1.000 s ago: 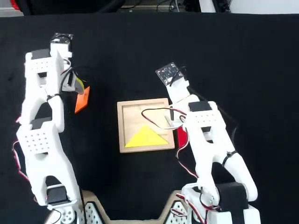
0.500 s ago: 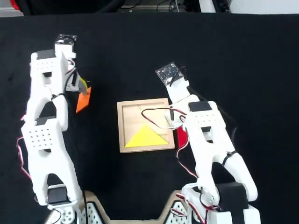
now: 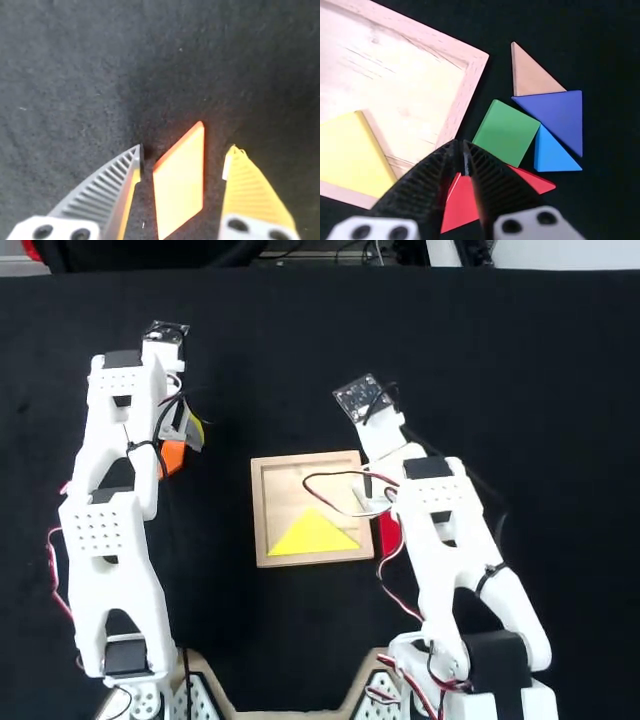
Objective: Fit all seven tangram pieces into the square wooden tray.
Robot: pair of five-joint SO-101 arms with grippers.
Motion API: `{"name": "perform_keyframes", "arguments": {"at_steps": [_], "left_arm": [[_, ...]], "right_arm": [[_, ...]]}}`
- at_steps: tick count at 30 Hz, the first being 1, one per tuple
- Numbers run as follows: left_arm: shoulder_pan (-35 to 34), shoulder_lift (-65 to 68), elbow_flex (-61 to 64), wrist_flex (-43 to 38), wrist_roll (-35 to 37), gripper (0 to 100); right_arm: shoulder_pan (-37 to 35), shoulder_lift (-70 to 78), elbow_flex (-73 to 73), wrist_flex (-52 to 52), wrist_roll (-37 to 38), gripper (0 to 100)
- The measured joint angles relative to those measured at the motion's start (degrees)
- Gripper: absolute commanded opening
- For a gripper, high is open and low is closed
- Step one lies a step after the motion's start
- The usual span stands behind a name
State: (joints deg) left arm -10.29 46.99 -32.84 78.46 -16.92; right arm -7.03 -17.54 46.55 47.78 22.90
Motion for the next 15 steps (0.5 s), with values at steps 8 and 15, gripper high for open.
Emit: {"name": "perform_keyframes", "arguments": {"at_steps": [8,15], "left_arm": [[0.26,-1.23,-3.96,6.59,0.0,27],[-3.08,-3.69,-8.35,11.16,-2.29,27]], "right_arm": [[0.0,0.0,0.0,0.0,0.0,1.1],[0.0,0.0,0.09,0.0,0.0,1.1]]}}
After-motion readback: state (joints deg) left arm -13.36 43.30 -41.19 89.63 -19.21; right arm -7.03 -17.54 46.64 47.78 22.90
